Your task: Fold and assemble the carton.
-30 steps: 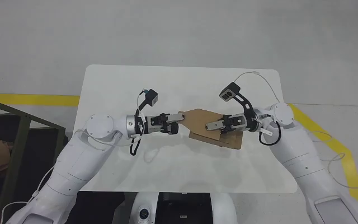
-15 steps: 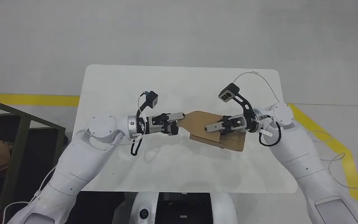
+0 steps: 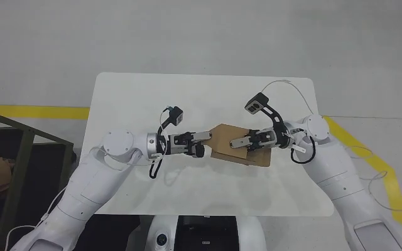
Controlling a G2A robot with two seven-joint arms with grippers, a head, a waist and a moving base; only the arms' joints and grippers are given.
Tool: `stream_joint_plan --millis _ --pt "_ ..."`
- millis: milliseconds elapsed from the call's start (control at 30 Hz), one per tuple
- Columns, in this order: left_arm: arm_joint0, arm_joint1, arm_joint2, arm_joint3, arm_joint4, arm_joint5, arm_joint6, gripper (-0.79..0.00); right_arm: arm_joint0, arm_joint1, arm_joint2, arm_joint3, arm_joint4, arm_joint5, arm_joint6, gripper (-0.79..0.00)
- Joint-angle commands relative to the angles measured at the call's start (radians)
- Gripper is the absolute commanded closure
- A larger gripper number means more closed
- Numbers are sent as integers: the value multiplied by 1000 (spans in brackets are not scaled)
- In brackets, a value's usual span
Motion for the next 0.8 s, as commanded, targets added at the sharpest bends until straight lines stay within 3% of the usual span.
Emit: stream_joint_plan --millis 0,767 --pt "-1 -2 -13 4 -4 -32 36 -785 1 0 -2 0 0 0 0 0" --pt "6 -7 2 1 52 -35 -9 -785 4 -2 -5 -4 19 0 0 0"
